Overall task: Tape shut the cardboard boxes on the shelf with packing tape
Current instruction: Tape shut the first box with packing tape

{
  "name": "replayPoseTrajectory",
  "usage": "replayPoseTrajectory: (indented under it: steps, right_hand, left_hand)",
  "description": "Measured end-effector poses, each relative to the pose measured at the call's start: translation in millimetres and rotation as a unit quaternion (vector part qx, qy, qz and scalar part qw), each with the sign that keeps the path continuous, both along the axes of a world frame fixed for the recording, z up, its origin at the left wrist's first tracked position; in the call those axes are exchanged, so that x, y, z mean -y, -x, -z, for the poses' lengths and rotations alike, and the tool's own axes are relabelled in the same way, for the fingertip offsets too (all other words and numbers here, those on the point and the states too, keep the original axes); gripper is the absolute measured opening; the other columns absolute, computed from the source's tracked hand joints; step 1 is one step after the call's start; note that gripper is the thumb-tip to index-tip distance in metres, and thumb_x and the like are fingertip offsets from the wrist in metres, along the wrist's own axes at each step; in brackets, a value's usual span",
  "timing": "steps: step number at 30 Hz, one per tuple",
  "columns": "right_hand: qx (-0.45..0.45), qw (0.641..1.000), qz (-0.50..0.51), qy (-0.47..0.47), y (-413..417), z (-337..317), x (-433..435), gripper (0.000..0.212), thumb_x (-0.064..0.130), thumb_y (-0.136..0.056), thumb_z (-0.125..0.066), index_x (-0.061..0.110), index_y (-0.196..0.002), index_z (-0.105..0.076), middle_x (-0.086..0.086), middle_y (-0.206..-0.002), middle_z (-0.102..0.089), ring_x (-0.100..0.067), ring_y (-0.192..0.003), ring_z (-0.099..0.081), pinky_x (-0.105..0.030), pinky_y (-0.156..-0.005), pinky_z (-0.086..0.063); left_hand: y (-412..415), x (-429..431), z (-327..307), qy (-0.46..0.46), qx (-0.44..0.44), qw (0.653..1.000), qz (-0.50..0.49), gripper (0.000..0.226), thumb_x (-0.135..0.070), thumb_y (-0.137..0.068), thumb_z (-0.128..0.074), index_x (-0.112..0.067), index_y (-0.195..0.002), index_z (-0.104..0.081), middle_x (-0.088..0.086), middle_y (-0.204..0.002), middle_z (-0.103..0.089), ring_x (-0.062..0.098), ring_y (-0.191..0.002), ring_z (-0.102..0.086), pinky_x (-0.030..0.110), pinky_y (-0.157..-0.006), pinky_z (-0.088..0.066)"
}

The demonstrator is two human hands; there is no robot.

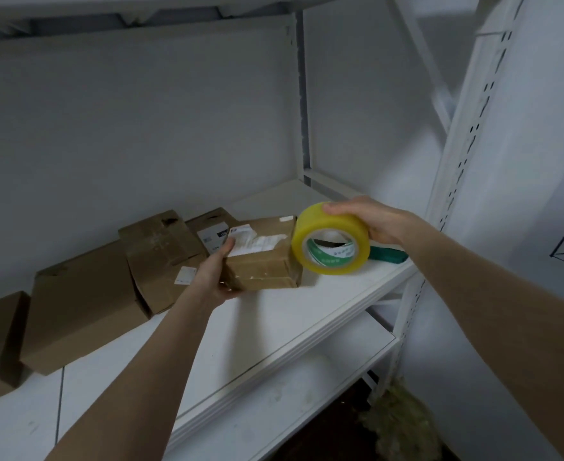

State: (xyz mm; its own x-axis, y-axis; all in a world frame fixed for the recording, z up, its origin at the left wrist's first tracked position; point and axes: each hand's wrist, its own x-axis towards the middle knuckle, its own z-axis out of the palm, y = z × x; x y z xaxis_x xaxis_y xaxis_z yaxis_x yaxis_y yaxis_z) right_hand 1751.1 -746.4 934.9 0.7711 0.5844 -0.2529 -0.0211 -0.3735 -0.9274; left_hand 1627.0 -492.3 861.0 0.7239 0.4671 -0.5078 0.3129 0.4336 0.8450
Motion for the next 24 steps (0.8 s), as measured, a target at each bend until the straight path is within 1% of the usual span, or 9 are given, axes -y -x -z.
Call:
replayPoseTrajectory:
  steps: [2,5,8,10,12,16,19,22,24]
  right_hand:
    - [0.062,0.997,0.003,0.045,0,-6,-3,0.065,0.064,-0.061,-0.073,0.021,-0.109,-0.067,-0.007,-0.104,-0.072,-0.027,-0.099,-0.068,-0.044,-0.094,-0.053]
    - [0.142,0.98,-0.019,0.136,-3,-12,-2,0.049,0.065,-0.08,-0.061,0.025,-0.107,-0.069,-0.002,-0.102,-0.071,-0.023,-0.095,-0.066,-0.041,-0.091,-0.052]
    - [0.168,0.969,-0.034,0.177,-3,-20,-1,0.048,0.069,-0.078,-0.06,0.026,-0.099,-0.069,-0.002,-0.101,-0.07,-0.023,-0.094,-0.065,-0.042,-0.092,-0.052]
    - [0.192,0.956,-0.047,0.214,-3,-22,7,0.045,0.068,-0.077,-0.063,0.025,-0.088,-0.069,-0.003,-0.095,-0.069,-0.022,-0.09,-0.065,-0.038,-0.085,-0.052]
    - [0.2,0.947,-0.042,0.25,-1,-17,19,0.051,0.068,-0.071,-0.069,0.018,-0.08,-0.071,-0.007,-0.085,-0.071,-0.022,-0.08,-0.068,-0.038,-0.078,-0.053]
    - [0.163,0.961,-0.016,0.224,3,1,21,0.063,0.076,-0.074,-0.058,0.016,-0.087,-0.07,-0.006,-0.083,-0.072,-0.023,-0.078,-0.07,-0.037,-0.077,-0.056]
    - [0.169,0.963,0.004,0.211,3,6,15,0.06,0.074,-0.074,-0.06,0.016,-0.089,-0.069,-0.005,-0.083,-0.071,-0.02,-0.074,-0.067,-0.029,-0.064,-0.051]
    - [0.167,0.968,0.007,0.185,5,1,6,0.06,0.074,-0.074,-0.06,0.018,-0.091,-0.069,-0.005,-0.089,-0.069,-0.018,-0.077,-0.066,-0.026,-0.063,-0.048]
    - [0.153,0.975,0.004,0.16,8,-6,-3,0.056,0.072,-0.076,-0.061,0.018,-0.091,-0.067,-0.002,-0.086,-0.068,-0.014,-0.074,-0.064,-0.023,-0.059,-0.046]
  left_hand:
    - [-2,1,-3,0.0,0.007,1.0,-0.01,0.058,-0.046,-0.077,-0.073,-0.015,-0.121,-0.053,0.01,-0.114,-0.06,0.03,-0.103,-0.057,0.044,-0.072,-0.051]
    - [-6,4,-8,-0.031,0.007,0.999,-0.029,0.055,-0.041,-0.076,-0.076,-0.013,-0.119,-0.054,0.01,-0.112,-0.06,0.028,-0.099,-0.058,0.04,-0.066,-0.051]
    - [-5,9,-12,-0.033,0.014,0.999,-0.037,0.048,-0.038,-0.079,-0.074,-0.012,-0.115,-0.055,0.008,-0.102,-0.06,0.026,-0.089,-0.058,0.037,-0.062,-0.05]
    - [-3,4,-17,0.002,0.036,0.998,-0.047,0.049,-0.04,-0.081,-0.071,-0.012,-0.118,-0.056,0.009,-0.103,-0.062,0.025,-0.089,-0.06,0.038,-0.063,-0.05]
    - [-3,-3,-26,0.009,0.055,0.997,-0.049,0.048,-0.04,-0.082,-0.071,-0.013,-0.119,-0.057,0.01,-0.105,-0.064,0.026,-0.091,-0.061,0.039,-0.068,-0.052]
    - [-5,1,-33,0.053,0.063,0.997,-0.01,0.05,-0.049,-0.082,-0.066,-0.018,-0.121,-0.059,0.008,-0.114,-0.065,0.025,-0.102,-0.06,0.038,-0.076,-0.051]
    - [-4,9,-27,0.094,0.059,0.994,0.009,0.047,-0.051,-0.086,-0.06,-0.018,-0.119,-0.061,0.009,-0.108,-0.065,0.025,-0.099,-0.059,0.039,-0.081,-0.049]
    - [0,21,-23,0.166,0.07,0.982,0.053,0.048,-0.054,-0.091,-0.05,-0.015,-0.115,-0.063,0.012,-0.105,-0.068,0.028,-0.1,-0.06,0.04,-0.082,-0.05]
    - [1,30,-17,0.191,0.074,0.976,0.072,0.047,-0.051,-0.095,-0.042,-0.016,-0.116,-0.064,0.014,-0.112,-0.068,0.03,-0.103,-0.061,0.043,-0.079,-0.052]
